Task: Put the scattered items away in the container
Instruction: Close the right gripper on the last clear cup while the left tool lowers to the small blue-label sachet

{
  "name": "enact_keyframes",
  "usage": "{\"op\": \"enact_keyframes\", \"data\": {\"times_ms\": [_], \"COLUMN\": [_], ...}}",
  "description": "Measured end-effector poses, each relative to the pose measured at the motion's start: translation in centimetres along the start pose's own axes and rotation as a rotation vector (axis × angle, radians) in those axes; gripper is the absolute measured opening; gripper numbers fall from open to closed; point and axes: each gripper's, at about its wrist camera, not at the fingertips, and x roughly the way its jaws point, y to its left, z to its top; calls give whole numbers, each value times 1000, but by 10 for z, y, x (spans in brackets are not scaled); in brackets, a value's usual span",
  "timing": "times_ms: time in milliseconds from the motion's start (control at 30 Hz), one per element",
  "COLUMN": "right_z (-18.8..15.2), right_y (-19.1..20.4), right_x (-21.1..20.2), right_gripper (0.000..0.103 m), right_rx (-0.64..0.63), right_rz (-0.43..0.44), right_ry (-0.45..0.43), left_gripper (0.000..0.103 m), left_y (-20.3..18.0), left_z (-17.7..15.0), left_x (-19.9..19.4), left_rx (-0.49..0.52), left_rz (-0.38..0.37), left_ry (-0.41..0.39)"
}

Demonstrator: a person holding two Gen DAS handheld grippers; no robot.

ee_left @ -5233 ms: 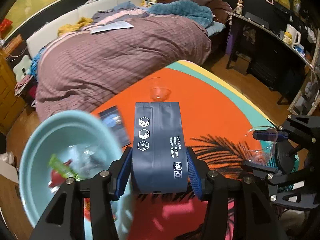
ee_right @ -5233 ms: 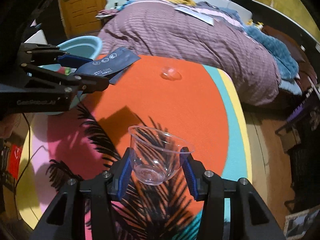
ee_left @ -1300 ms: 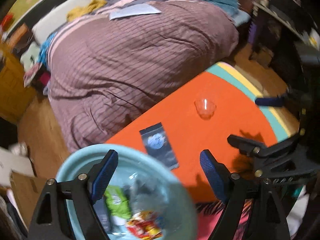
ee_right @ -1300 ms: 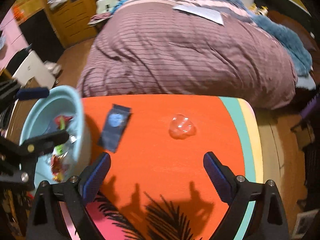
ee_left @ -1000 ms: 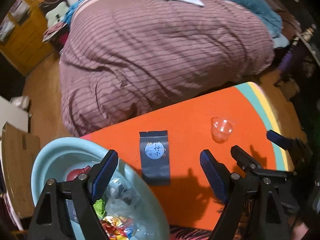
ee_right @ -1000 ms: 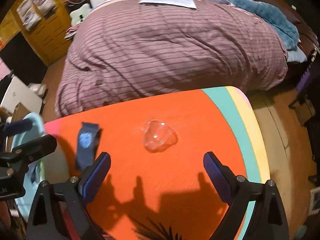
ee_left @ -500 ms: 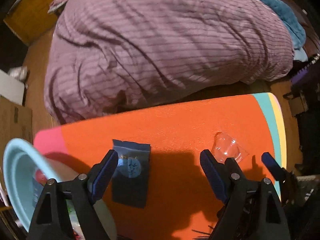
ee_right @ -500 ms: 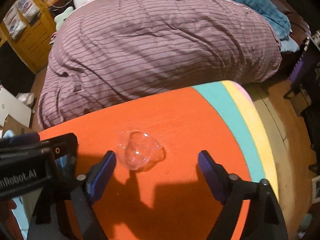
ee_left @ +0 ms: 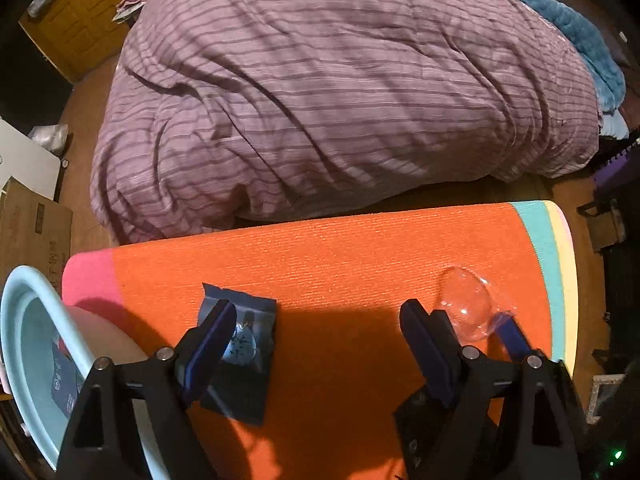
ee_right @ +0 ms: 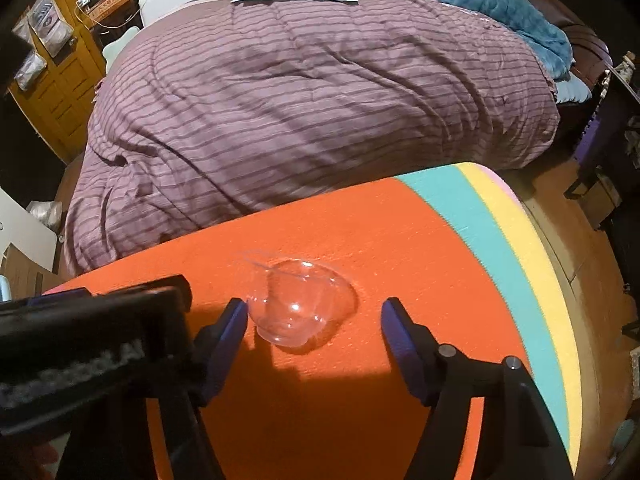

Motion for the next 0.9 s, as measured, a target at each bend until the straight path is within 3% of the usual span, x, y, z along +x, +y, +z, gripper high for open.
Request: {"op": "enact_keyframes", "data": {"times_ms": [200,500,900], "right_z": [-5,-18,-27], "right_y": [-6,-43,-74], "right_x": [7,-5,-31], "right_gripper": [42,42,41], "right_rx": [-11,8,41], "right_rz": [21,9,18], "right_ry": [42,39,12], "left_gripper": [88,88,88], "left_y": [-4,-3,-21], "left_z": [-2,-15,-36], "left_x": [5,28,28], "left_rx": [13,-45,31], "left_rz": [-8,12,69], "left_ry": [17,4,-81]}}
